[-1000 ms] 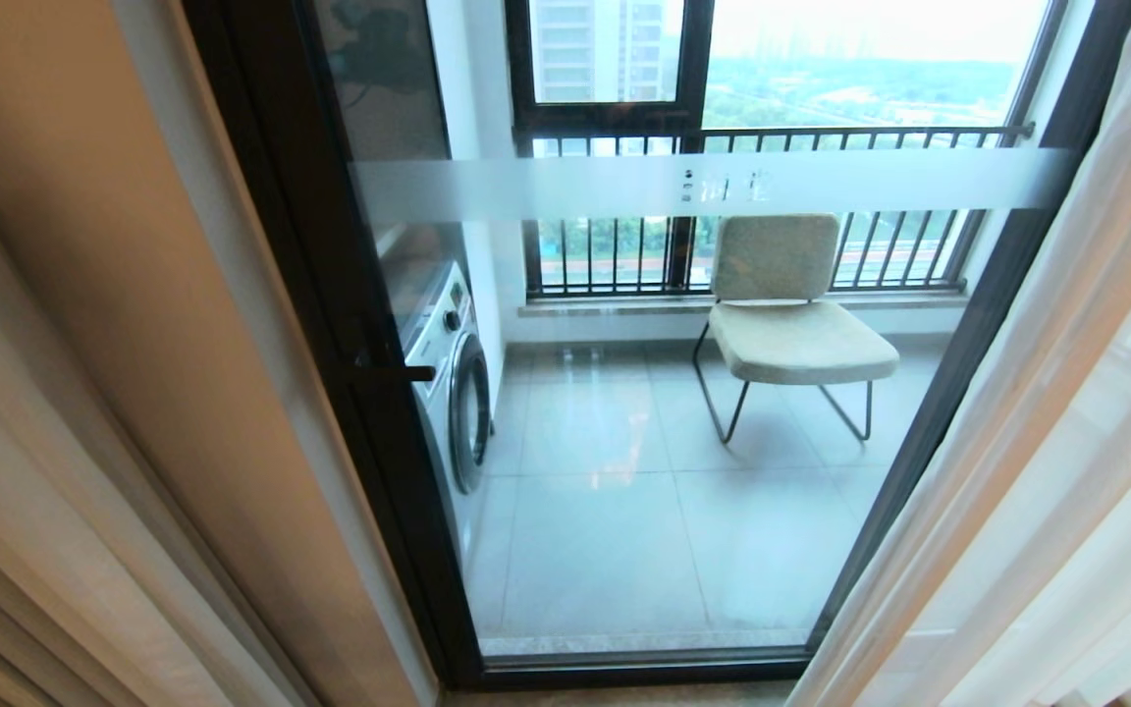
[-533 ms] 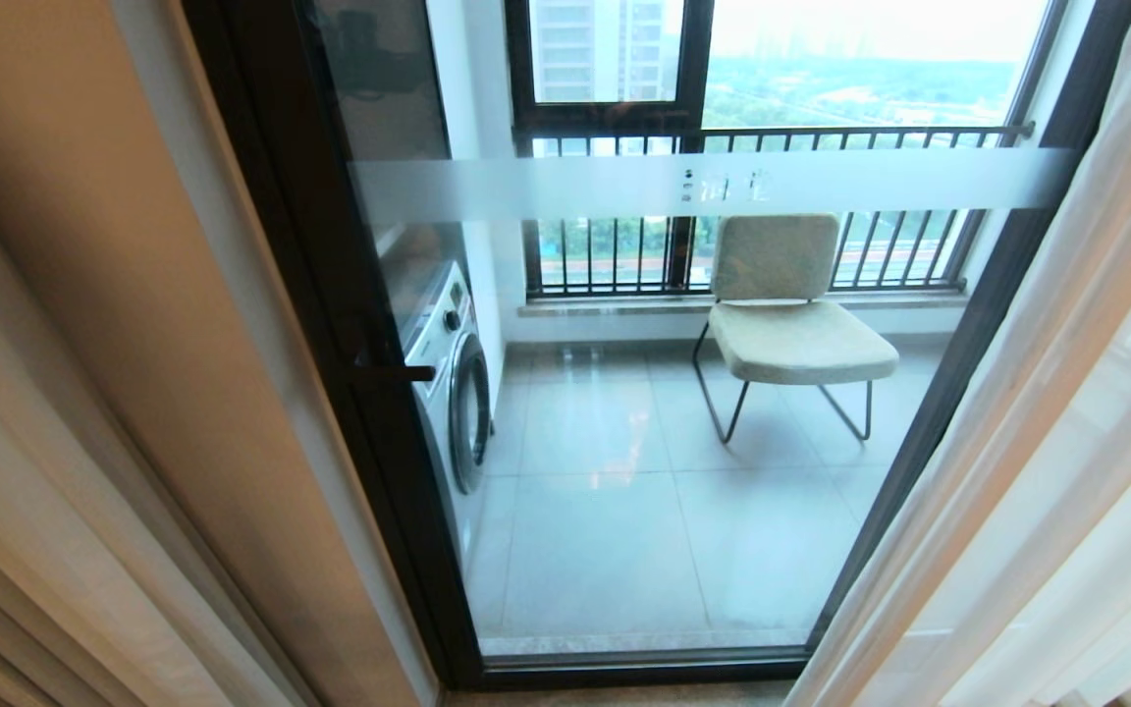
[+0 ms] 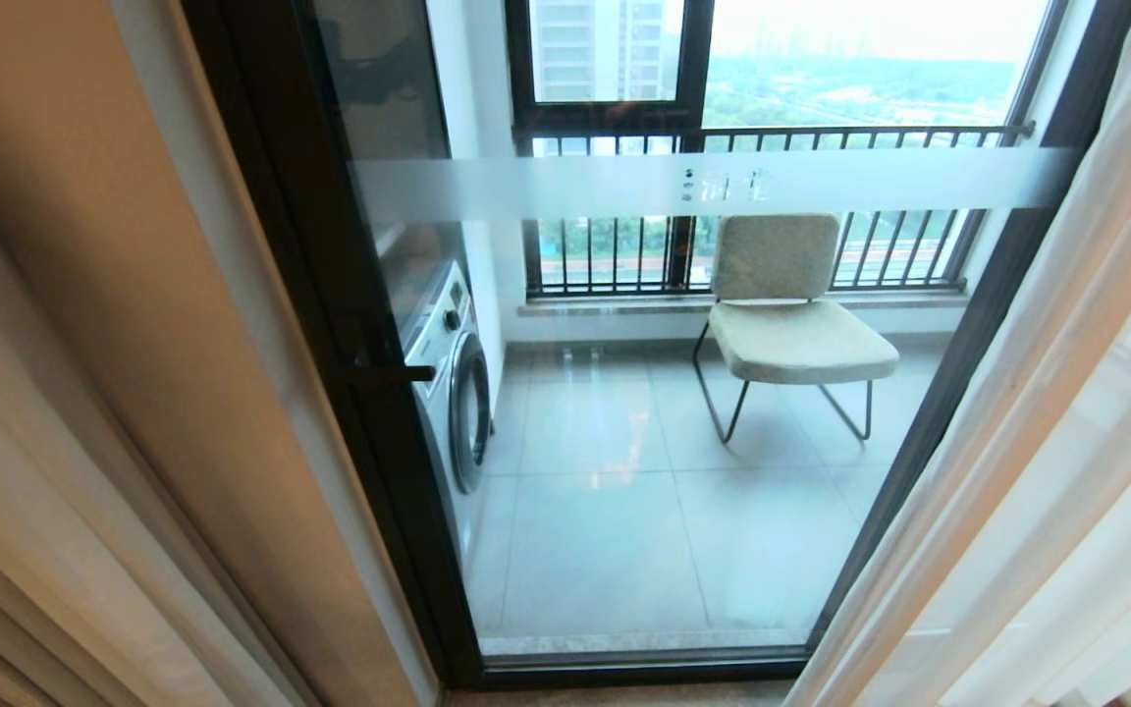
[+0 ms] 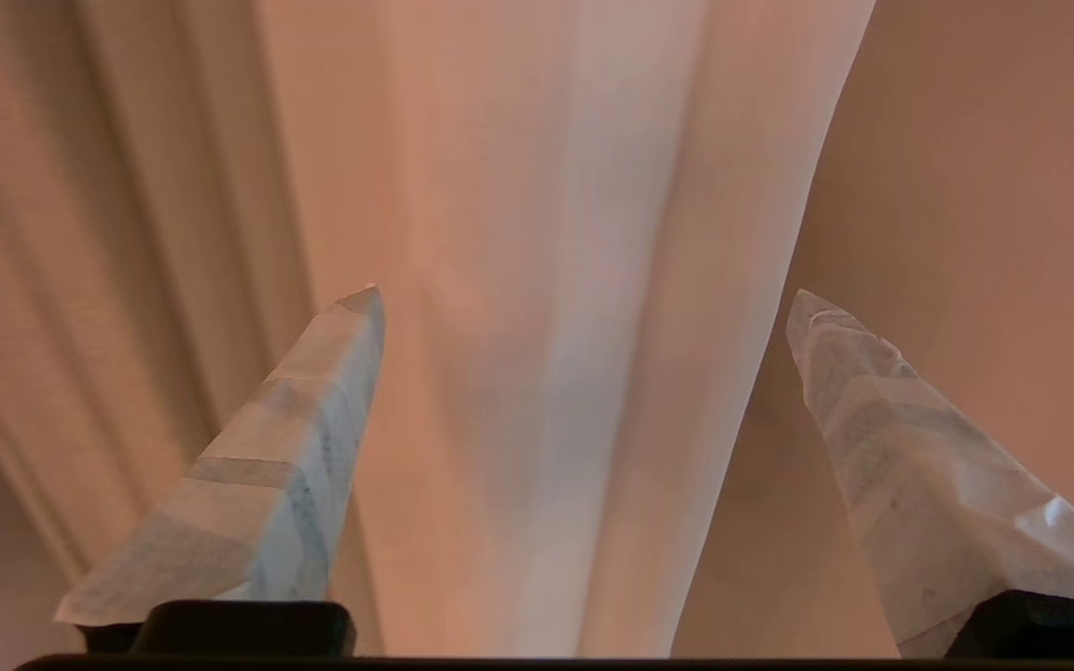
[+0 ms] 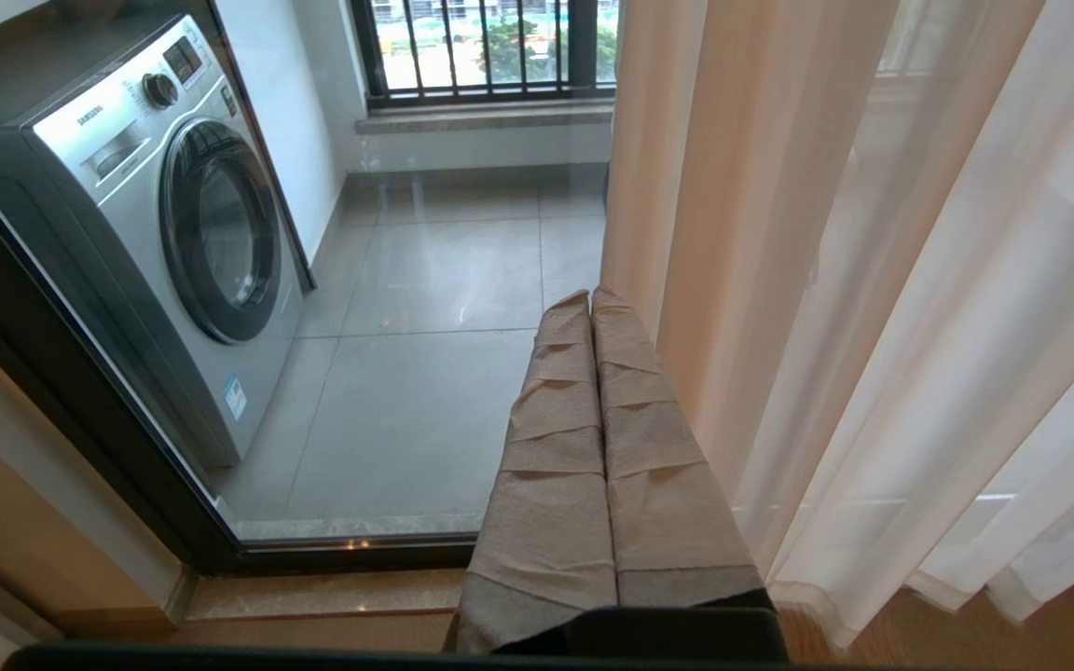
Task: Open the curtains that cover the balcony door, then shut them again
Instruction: Close the inner curtains on both sides
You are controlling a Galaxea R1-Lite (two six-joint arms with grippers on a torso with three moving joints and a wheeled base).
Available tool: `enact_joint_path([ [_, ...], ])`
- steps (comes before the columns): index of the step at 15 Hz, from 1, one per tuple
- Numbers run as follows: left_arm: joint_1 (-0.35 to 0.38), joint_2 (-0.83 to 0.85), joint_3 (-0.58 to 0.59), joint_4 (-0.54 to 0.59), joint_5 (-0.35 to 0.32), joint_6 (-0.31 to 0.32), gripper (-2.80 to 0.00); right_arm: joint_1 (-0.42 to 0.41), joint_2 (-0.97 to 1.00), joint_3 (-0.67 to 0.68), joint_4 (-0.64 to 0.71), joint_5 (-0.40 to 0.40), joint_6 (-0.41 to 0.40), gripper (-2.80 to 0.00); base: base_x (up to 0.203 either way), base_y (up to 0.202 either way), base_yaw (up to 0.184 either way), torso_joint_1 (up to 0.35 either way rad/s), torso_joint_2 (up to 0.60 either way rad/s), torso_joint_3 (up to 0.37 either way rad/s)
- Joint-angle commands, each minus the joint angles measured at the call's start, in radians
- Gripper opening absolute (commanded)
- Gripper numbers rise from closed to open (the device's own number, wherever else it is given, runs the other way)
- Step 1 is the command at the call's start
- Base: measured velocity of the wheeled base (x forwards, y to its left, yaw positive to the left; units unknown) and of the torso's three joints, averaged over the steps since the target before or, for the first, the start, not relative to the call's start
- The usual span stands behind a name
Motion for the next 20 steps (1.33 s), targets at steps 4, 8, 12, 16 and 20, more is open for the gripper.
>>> enact_joint_path([
  [4, 0.003, 0.186, -0.11, -0.04, -0.018, -0.009, 0.0, 0.0, 0.001, 0.0, -0.001, 0.0, 0.0, -2.8, 0.0, 0.0, 0.0, 0.0, 0.0, 0.0],
  [8, 0.003, 0.265, -0.172, -0.076, -0.02, -0.008, 0.0, 0.0, 0.001, 0.0, -0.001, 0.0, 0.0, -2.8, 0.0, 0.0, 0.0, 0.0, 0.0, 0.0],
  [12, 0.002, 0.3, -0.2, -0.078, -0.021, -0.008, 0.0, 0.0, 0.001, 0.0, -0.001, 0.0, 0.0, -2.8, 0.0, 0.0, 0.0, 0.0, 0.0, 0.0],
  [16, 0.0, 0.323, -0.216, -0.078, -0.031, -0.008, 0.0, 0.0, 0.001, 0.0, -0.001, 0.0, 0.0, -2.8, 0.0, 0.0, 0.0, 0.0, 0.0, 0.0],
  [20, -0.003, 0.335, -0.223, -0.084, -0.04, -0.008, -2.8, 0.0, 0.001, 0.0, -0.001, 0.0, 0.0, -2.8, 0.0, 0.0, 0.0, 0.0, 0.0, 0.0],
])
